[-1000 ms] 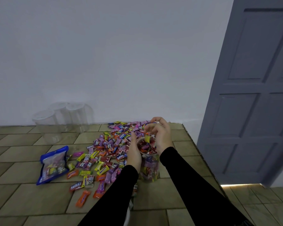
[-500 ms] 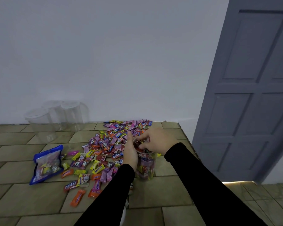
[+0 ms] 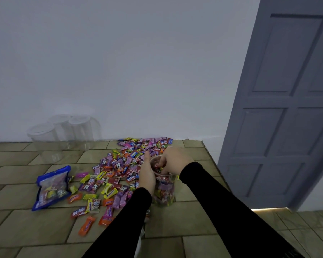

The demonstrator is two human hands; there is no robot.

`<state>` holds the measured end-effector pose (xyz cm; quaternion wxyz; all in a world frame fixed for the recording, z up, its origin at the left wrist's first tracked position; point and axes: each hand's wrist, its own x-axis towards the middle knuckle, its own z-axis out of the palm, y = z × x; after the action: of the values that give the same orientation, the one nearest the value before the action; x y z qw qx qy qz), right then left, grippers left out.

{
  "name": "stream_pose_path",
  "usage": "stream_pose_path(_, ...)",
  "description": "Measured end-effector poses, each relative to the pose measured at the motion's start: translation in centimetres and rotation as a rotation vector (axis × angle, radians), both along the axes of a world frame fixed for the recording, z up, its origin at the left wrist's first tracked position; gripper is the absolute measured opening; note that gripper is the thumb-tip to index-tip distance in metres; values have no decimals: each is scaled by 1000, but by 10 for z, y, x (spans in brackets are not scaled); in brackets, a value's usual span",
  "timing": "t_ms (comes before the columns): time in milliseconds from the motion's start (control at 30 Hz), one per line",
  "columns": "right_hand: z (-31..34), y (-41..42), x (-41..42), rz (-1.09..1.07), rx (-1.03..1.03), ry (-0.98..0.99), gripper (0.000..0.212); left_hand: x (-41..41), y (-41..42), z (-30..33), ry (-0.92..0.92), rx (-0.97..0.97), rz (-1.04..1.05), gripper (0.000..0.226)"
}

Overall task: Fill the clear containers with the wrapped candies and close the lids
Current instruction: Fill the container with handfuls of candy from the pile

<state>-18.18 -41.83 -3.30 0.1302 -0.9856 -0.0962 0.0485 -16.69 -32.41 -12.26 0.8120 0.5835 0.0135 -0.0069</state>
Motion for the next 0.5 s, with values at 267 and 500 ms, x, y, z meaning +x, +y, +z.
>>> stream_pose_path(267,8,15,-15,-25,89,-218,23,-6,17,6,-67,141,-115,62)
stream_pose_path(500,-34,70,-50,262,224,-391,24,-10,75,-16,-374,1116,307,14)
